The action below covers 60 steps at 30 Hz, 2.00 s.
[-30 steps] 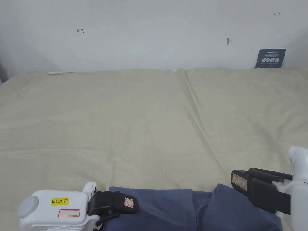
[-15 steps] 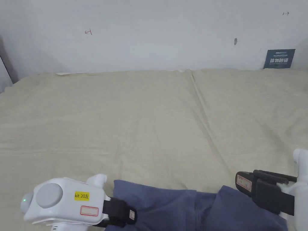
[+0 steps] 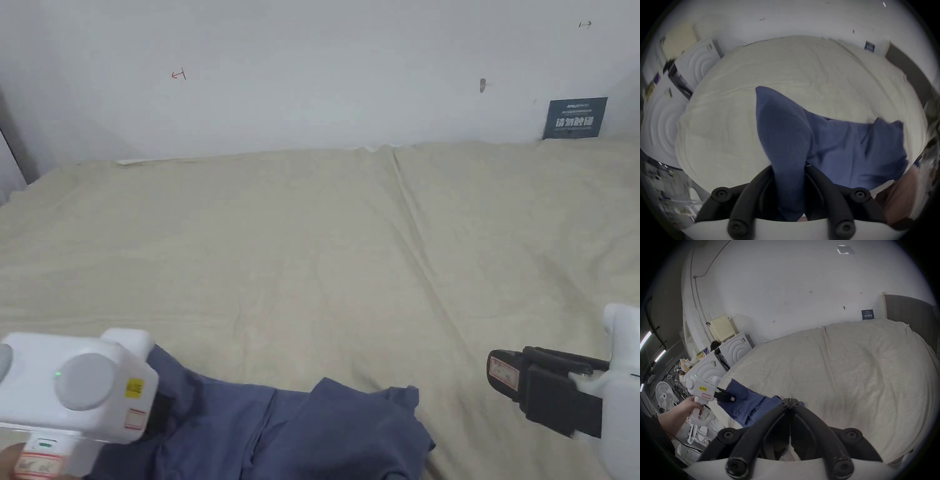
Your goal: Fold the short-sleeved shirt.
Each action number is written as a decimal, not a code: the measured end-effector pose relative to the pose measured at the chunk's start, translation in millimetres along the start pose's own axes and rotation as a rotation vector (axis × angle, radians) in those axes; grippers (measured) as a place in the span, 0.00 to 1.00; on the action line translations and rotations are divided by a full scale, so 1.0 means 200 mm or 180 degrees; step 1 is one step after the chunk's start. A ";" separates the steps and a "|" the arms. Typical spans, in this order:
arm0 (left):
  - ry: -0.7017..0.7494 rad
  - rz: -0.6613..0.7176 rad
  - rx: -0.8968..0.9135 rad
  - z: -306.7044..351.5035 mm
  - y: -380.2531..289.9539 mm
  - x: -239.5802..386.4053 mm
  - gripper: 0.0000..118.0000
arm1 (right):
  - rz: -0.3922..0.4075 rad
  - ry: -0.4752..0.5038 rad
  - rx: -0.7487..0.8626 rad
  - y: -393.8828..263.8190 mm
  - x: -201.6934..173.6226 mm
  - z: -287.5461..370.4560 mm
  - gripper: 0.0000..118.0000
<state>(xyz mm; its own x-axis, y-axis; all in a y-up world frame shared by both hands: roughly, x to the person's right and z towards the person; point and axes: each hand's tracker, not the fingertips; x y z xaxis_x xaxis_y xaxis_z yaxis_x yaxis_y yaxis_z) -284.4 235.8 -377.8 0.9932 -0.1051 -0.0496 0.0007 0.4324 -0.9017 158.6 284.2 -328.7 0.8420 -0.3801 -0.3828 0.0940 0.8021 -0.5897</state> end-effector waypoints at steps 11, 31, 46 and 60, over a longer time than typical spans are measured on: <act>-0.2029 -0.0105 -0.0296 -0.01 0.17 0.87 0.13 | 0.0062 -0.0123 0.0068 0.00 0.02 0.09 0.00; -0.2016 0.0221 0.0128 0.03 0.10 0.79 0.00 | -0.0116 -0.0105 0.0084 -0.03 0.11 0.11 0.00; -0.2389 -0.0418 -0.0363 -0.25 0.07 1.35 0.00 | -0.0046 -0.0176 0.0098 -0.02 0.10 0.16 0.00; -0.0813 0.0539 0.2636 0.57 -0.18 0.46 0.00 | 0.0000 -0.0172 0.0746 0.07 -0.03 0.29 0.00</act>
<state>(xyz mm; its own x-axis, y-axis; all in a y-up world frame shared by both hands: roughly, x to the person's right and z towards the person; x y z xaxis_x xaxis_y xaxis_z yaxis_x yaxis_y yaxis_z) -180.8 311.7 -300.7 0.9832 0.1798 0.0325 -0.1633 0.9444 -0.2852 185.1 325.1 -293.2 0.8686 -0.3600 -0.3405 0.2094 0.8895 -0.4062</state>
